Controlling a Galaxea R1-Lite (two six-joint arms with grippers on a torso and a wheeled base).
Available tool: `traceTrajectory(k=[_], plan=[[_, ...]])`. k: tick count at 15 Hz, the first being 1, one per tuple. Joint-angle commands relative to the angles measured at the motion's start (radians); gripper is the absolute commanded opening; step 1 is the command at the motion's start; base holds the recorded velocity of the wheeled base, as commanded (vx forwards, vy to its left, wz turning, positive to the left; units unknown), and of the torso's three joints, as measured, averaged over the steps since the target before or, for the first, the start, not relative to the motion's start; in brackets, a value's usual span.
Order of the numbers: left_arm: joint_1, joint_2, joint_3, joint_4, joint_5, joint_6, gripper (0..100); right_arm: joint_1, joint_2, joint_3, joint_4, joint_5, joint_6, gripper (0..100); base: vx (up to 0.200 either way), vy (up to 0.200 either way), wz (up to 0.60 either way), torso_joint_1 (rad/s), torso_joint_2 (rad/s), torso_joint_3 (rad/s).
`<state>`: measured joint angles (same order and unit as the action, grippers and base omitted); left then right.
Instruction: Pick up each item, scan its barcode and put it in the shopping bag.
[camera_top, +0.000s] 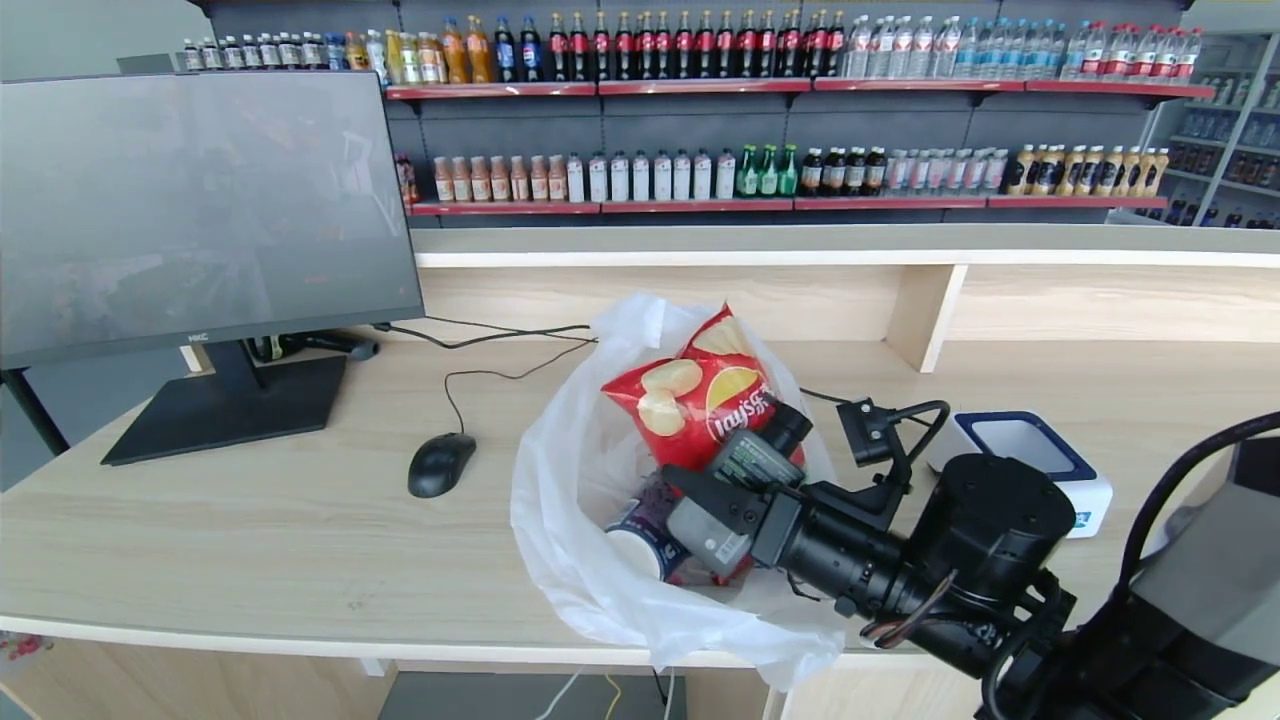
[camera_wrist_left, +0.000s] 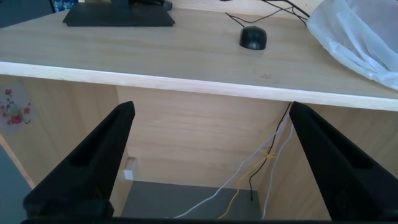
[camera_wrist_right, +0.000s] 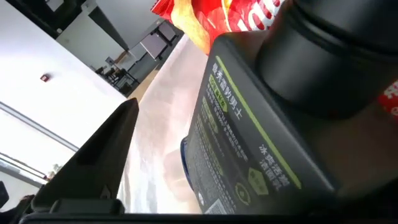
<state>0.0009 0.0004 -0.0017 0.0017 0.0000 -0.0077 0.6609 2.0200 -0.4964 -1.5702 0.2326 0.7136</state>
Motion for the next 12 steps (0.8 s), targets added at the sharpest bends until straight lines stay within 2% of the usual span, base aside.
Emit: traceTrajectory(k=[1,12], plan=[[-0.001,0.000,0.000,0.000,0.000,0.000,100,0.000,-0.027,0.010,-0.001,-0.001,0.000,100,0.000,0.000,0.00,0.000,0.00,0.000],[0.001,0.000,0.000,0.000,0.000,0.000,100,0.009,-0.090,-0.007,-0.001,0.002,-0.103,100,0.000,0.000,0.00,0.000,0.00,0.000]])
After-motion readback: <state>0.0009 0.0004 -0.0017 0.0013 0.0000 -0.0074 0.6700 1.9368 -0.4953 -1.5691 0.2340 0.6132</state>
